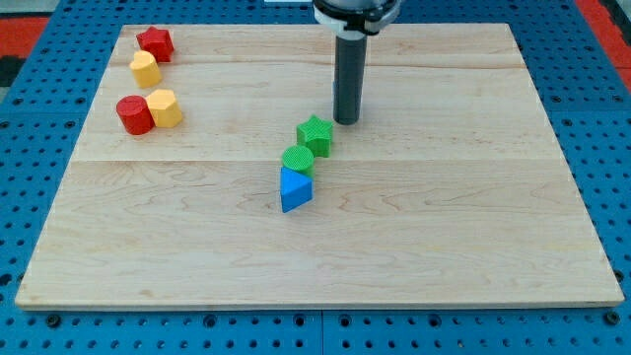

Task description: Slide the blue cube to the top center

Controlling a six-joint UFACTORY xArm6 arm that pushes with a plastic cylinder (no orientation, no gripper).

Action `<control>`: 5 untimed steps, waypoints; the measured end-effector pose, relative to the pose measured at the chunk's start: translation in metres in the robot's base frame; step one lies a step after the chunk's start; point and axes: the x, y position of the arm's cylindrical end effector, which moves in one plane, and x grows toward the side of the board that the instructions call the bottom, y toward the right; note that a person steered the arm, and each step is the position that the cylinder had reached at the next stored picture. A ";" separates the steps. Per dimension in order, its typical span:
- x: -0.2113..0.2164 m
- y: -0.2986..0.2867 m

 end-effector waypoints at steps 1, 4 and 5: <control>-0.026 0.005; -0.091 0.017; -0.110 0.017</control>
